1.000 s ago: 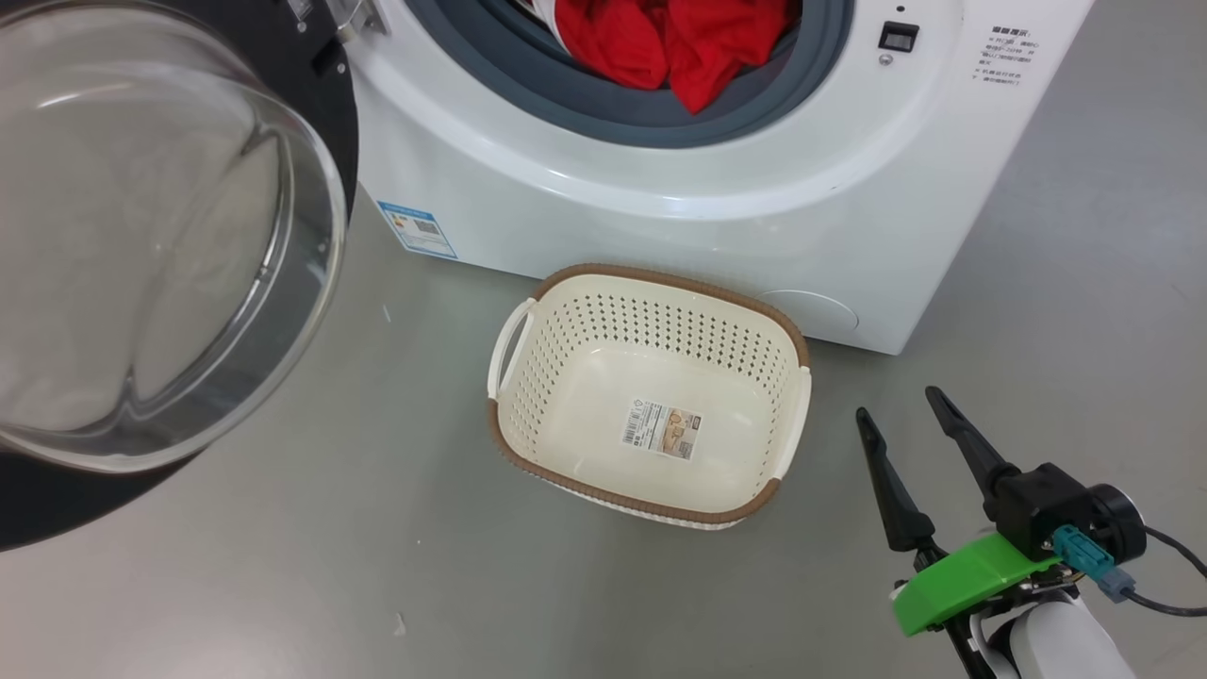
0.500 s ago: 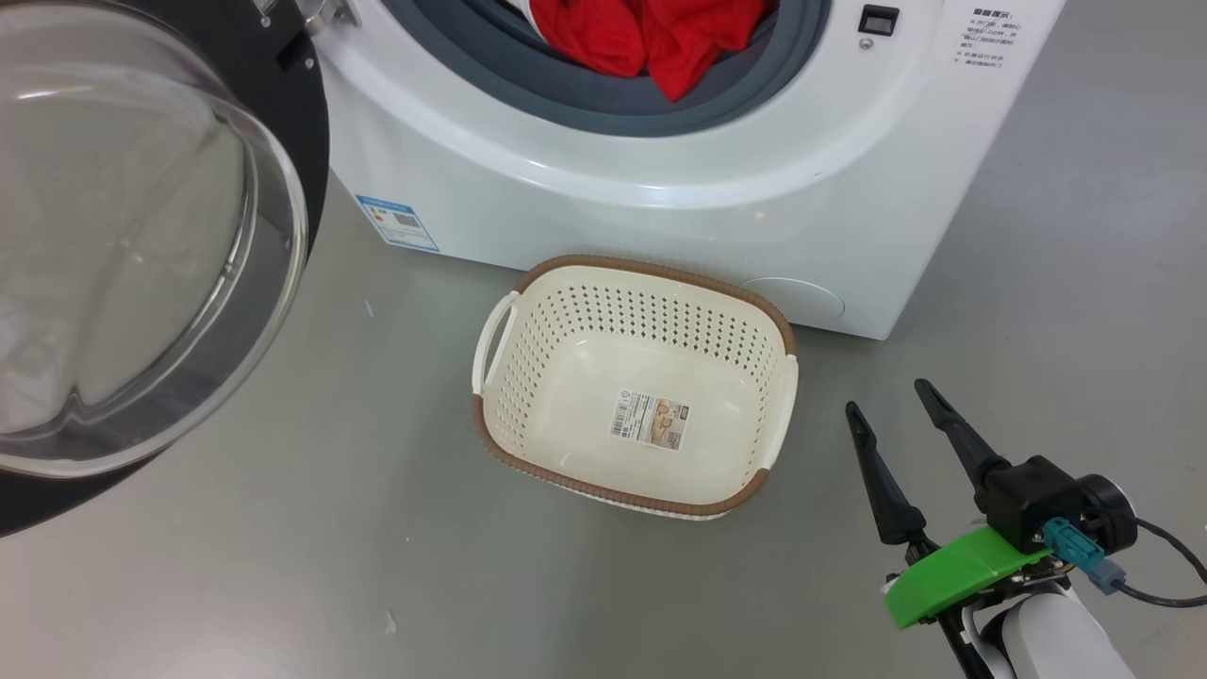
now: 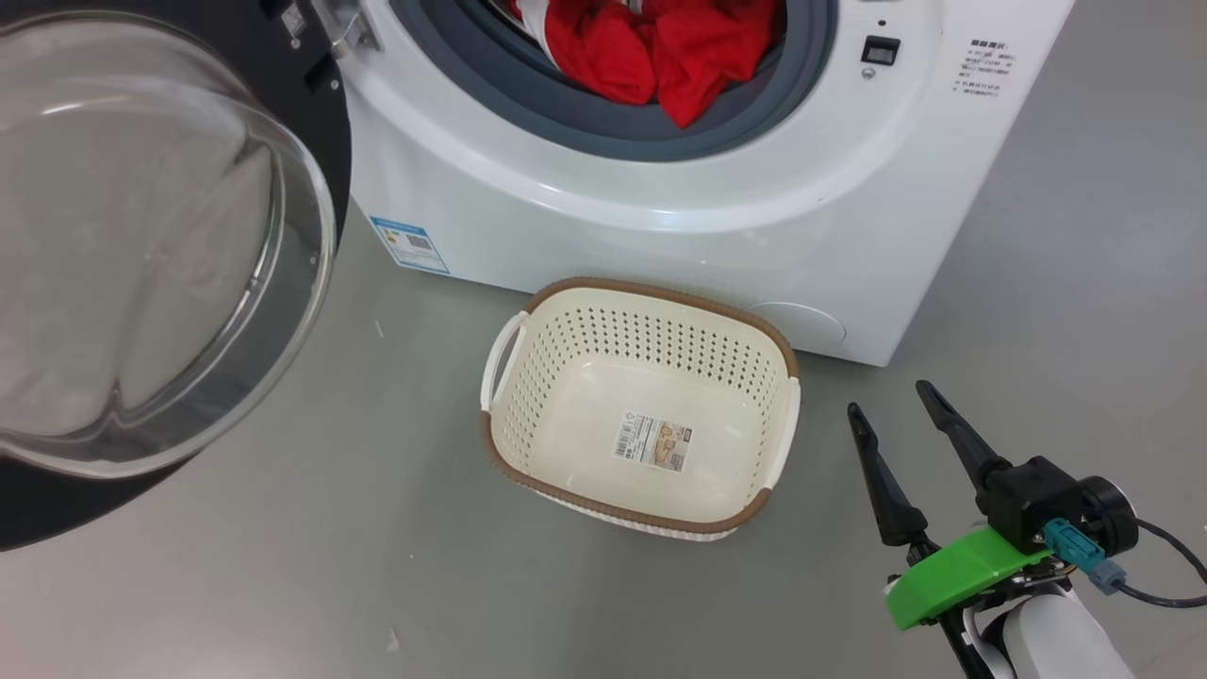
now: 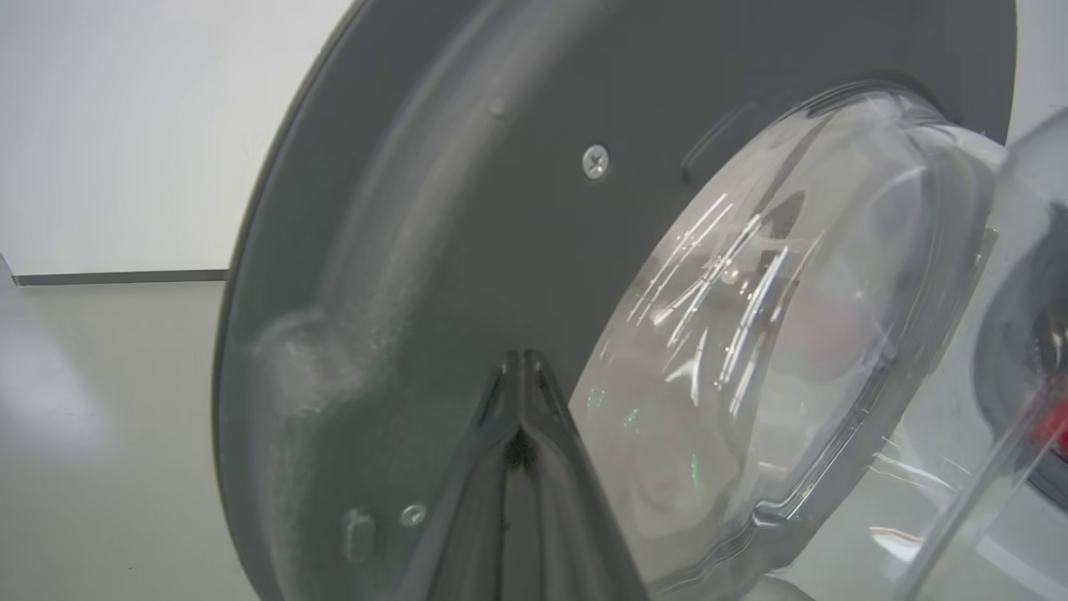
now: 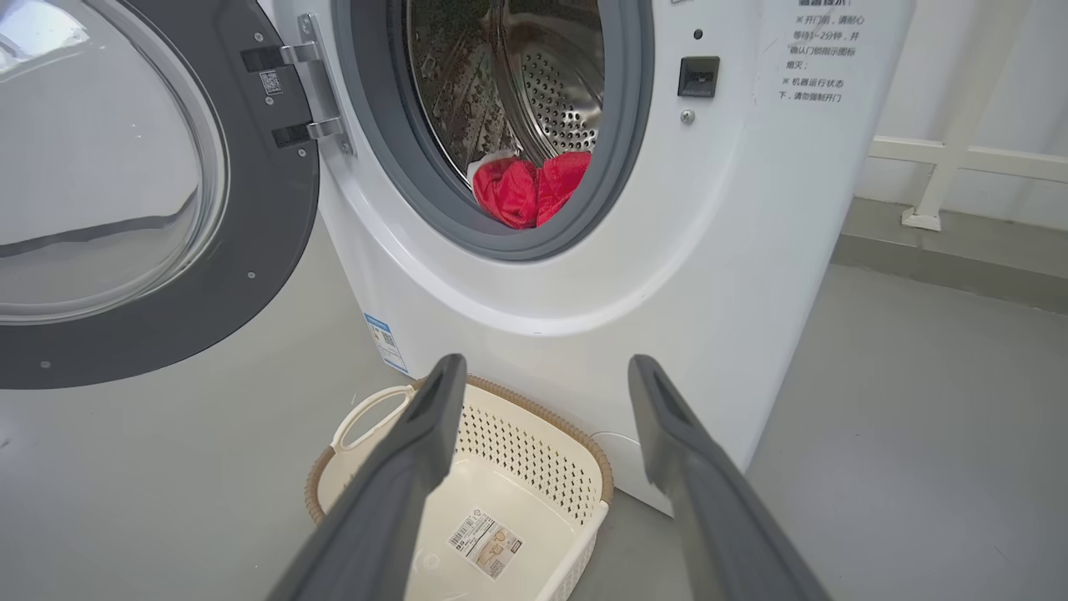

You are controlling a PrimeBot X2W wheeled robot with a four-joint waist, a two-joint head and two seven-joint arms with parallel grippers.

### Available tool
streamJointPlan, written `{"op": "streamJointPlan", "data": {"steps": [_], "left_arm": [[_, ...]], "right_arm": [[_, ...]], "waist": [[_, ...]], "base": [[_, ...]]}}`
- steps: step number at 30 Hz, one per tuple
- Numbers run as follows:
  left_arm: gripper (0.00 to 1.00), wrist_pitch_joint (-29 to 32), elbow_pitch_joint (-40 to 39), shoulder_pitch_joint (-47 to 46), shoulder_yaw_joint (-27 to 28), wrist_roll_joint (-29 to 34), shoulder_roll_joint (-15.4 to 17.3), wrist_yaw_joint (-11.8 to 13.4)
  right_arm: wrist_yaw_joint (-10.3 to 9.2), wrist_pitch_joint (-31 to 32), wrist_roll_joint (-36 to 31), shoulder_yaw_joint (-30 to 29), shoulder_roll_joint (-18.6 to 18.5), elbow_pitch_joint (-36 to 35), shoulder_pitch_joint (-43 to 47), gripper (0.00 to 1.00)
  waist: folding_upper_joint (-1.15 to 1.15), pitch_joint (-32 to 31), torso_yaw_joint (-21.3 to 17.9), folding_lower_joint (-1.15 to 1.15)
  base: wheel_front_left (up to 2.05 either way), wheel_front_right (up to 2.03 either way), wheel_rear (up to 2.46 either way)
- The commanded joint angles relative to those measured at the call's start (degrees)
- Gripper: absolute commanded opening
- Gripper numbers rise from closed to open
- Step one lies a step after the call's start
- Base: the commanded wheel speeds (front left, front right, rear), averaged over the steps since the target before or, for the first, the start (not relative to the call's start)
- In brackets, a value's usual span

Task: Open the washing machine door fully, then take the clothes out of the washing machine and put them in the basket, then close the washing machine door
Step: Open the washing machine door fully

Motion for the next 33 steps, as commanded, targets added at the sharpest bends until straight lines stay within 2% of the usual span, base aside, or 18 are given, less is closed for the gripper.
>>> {"op": "streamJointPlan", "data": {"steps": [1, 13, 17, 18, 19, 24, 33], "left_arm": [[0.0, -0.28, -2.37, 1.9, 0.22, -0.64, 2.7, 0.09], [0.0, -0.28, -13.65, 11.42, -4.14, -1.47, -3.21, 0.09], [0.49, -0.28, -17.29, 14.64, -5.75, -1.98, -4.94, 0.09], [0.79, -0.28, -18.19, 15.4, -6.4, -2.14, -5.2, 0.09], [1.0, -0.28, -19.11, 16.15, -7.06, -2.11, -5.39, 0.09], [1.0, -0.28, -22.51, 19.67, -11.31, -4.3, -5.98, 0.09], [1.0, -0.28, -27.08, 24.24, -20.84, -9.22, -3.77, 0.09]], "right_arm": [[0.36, -0.54, -0.01, 1.21, -0.02, -1.12, -0.25, 1.0], [0.36, -0.54, 1.47, 1.18, -0.07, -0.91, 1.91, 1.0], [0.36, -0.54, 1.94, 1.12, -0.18, -1.18, 2.78, 1.0], [0.36, -0.54, 2.01, 1.04, -0.19, -1.26, 2.99, 1.0], [0.36, -0.54, 2.07, 0.91, -0.2, -1.33, 3.15, 1.0], [0.36, -0.54, 2.38, 0.38, -0.11, -1.61, 4.04, 1.0], [0.36, -0.54, 2.52, -0.64, 0.21, -2.33, 4.94, 1.0]], "waist": [[0.0, -0.81, 0.45, 0.0], [0.0, -4.78, 0.68, 0.0], [0.0, -5.76, 0.06, 0.0], [0.0, -5.92, -0.14, 0.0], [0.0, -6.02, -0.36, 0.0], [0.0, -6.82, -1.96, 0.0], [0.0, -6.91, -6.06, 0.0]], "base": [[0.0, 0.0, 0.0], [0.0, 0.0, 0.0], [0.0, 0.0, 0.0], [0.0, 0.0, 0.0], [0.0, 0.0, 0.0], [0.0, 0.0, 0.0], [0.0, 0.0, 0.0]]}}
